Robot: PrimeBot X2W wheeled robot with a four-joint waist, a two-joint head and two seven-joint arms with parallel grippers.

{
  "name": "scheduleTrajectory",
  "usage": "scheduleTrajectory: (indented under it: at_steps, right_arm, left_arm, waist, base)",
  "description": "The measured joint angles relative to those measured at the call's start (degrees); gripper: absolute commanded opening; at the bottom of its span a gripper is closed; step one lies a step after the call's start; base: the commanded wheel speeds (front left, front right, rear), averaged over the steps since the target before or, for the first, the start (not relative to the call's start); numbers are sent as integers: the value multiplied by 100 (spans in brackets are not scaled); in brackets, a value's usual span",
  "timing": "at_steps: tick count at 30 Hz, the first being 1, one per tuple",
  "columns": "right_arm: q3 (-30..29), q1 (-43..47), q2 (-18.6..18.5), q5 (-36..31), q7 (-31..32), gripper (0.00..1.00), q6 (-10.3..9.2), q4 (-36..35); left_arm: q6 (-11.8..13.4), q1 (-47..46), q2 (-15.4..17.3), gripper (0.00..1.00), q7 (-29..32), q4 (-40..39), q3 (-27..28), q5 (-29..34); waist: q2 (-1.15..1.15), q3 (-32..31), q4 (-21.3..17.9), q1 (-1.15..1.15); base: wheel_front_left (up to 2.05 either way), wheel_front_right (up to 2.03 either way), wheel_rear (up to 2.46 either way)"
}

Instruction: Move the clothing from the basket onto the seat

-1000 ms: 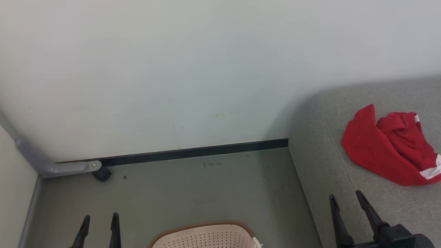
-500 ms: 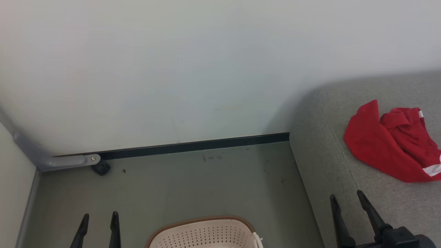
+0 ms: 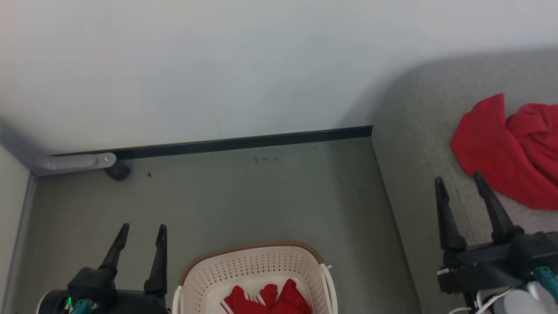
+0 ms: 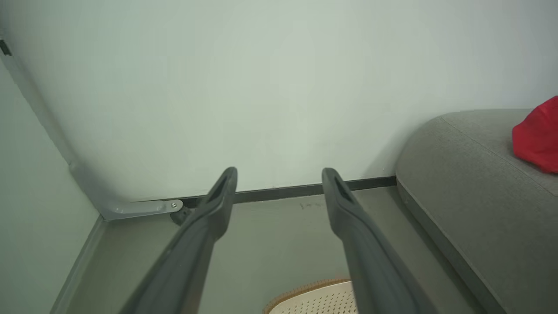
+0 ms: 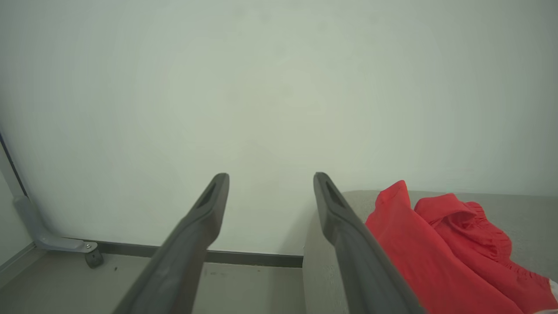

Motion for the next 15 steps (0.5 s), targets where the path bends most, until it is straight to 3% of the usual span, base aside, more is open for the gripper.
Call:
scheduleTrajectory:
  at_steps: [15]
  right_arm:
    - [-268,-1142,-140,0,-1,100,9,-278]
  left_arm:
    - [-587,-1131,60,100,717,824,-823,409]
  waist:
    - [0,1212,-128,1]
  base:
    - [0,0,0]
